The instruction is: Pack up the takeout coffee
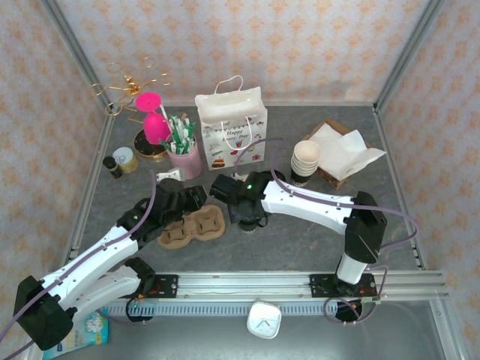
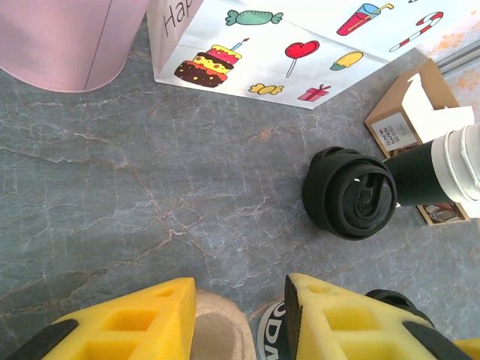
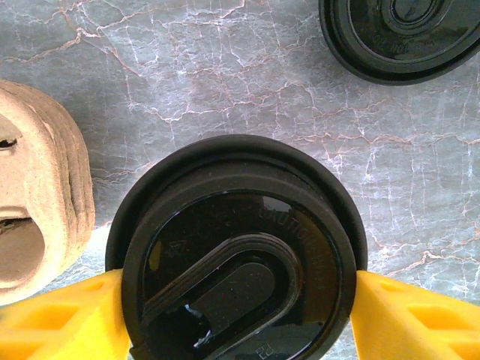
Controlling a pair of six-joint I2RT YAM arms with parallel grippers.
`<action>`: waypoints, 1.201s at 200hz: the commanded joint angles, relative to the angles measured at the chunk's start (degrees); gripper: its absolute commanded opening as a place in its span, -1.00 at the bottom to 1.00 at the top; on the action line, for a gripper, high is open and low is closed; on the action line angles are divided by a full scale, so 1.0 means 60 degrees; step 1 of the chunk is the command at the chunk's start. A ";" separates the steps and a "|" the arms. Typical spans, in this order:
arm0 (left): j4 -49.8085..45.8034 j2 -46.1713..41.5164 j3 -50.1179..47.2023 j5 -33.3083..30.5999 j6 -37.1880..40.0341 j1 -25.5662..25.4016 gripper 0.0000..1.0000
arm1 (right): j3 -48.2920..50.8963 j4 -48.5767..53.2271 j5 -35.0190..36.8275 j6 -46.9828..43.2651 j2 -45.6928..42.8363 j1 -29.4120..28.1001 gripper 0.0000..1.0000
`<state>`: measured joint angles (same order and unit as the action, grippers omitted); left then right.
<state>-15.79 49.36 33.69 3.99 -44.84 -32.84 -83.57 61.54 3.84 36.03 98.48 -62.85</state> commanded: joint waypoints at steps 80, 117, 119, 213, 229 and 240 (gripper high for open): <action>-0.0378 0.0067 0.0653 0.0129 0.0339 0.0084 -0.24 | 0.0132 0.0632 -0.0092 0.0438 0.0033 0.0197 0.44; -0.0356 0.0157 0.0890 0.0366 0.0550 0.0083 -0.23 | 0.0608 0.0793 -0.0061 0.0938 -0.0868 0.0555 0.41; -0.0356 0.0179 0.0900 0.0387 0.0568 0.0083 -0.23 | 0.0645 0.0823 -0.0044 0.0971 -0.0929 0.0583 0.41; 0.0674 0.0959 0.1137 0.1213 0.0632 -0.0513 -0.23 | 0.4231 0.1069 0.0407 0.1227 -0.4869 0.4182 0.40; 0.0811 0.1061 0.1154 0.1223 0.0632 -0.0591 -0.23 | 0.4510 0.1065 0.0636 0.0912 -0.5075 0.4943 0.41; 0.0896 0.1088 0.1138 0.1212 0.0632 -0.0606 -0.22 | 0.4622 0.1067 0.0677 0.0654 -0.5416 0.5461 0.42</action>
<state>-13.39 55.57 38.61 10.52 -41.91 -36.05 -57.32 66.65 4.86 42.72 68.73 -34.54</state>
